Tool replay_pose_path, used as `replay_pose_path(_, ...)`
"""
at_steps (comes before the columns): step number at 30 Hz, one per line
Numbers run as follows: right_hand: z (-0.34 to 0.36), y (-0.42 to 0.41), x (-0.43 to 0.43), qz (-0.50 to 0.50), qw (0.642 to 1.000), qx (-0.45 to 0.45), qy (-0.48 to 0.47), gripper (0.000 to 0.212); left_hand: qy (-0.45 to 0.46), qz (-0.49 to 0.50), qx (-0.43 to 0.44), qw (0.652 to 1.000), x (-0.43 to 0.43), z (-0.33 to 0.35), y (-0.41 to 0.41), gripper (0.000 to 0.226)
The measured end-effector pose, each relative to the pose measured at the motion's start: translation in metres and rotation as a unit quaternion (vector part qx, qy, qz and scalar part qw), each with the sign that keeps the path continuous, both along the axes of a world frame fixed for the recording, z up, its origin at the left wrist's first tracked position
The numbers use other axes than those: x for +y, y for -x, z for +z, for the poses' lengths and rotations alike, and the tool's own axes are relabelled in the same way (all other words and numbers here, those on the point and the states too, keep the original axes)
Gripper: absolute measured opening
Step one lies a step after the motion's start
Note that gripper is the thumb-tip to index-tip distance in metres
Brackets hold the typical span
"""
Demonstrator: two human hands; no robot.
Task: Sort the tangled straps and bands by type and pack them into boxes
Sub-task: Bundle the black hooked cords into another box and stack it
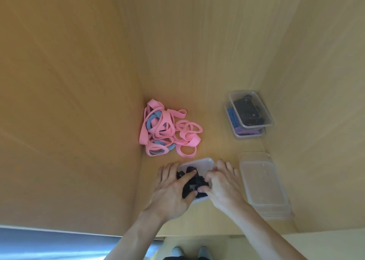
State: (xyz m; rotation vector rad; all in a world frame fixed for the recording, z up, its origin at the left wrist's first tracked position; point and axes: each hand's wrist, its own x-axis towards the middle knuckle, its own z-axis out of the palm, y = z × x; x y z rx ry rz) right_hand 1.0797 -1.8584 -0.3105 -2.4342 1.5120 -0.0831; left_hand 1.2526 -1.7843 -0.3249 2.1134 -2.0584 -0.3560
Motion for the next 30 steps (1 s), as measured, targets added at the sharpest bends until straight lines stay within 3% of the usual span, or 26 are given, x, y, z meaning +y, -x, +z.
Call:
replay_pose_path(8, 0.005, -0.006, -0.018, 0.031, 0.998, 0.047, -0.017, 0.046, -0.060, -0.023, -0.040, 0.997, -0.005, 0.001, -0.003, 0.095)
replay_pose_path(12, -0.001, 0.023, -0.011, 0.017, 0.987, -0.128, -0.099, 0.037, -0.052, -0.023, -0.042, 0.998, -0.006, 0.002, -0.003, 0.092)
replay_pose_path(15, -0.003, 0.056, -0.002, -0.090, 0.952, -0.270, -0.117, 0.020, -0.055, -0.027, -0.022, 0.998, -0.008, 0.003, -0.004, 0.091)
replay_pose_path(16, -0.006, 0.068, 0.000, -0.138, 0.952, -0.261, -0.078, 0.020, -0.055, -0.029, -0.012, 0.998, -0.008, 0.003, -0.004, 0.090)
replay_pose_path(18, -0.012, 0.089, 0.002, -0.210, 0.967, -0.145, -0.004, 0.019, -0.048, -0.031, 0.006, 0.998, -0.011, 0.004, -0.004, 0.088)
replay_pose_path(20, -0.016, 0.100, 0.006, -0.236, 0.972, -0.008, 0.001, 0.019, -0.040, -0.036, 0.015, 0.998, -0.014, 0.002, -0.003, 0.086)
replay_pose_path(22, -0.024, 0.105, 0.008, -0.247, 0.967, 0.053, -0.021, 0.028, -0.037, -0.039, 0.013, 0.998, -0.017, 0.001, 0.000, 0.086)
replay_pose_path(25, -0.036, 0.104, 0.009, -0.264, 0.963, 0.046, -0.017, 0.032, -0.036, -0.043, 0.006, 0.998, -0.020, -0.001, 0.004, 0.090)
replay_pose_path(30, -0.039, 0.110, 0.006, -0.332, 0.940, -0.049, -0.055, 0.031, -0.008, -0.048, 0.032, 0.998, -0.023, -0.002, 0.008, 0.090)
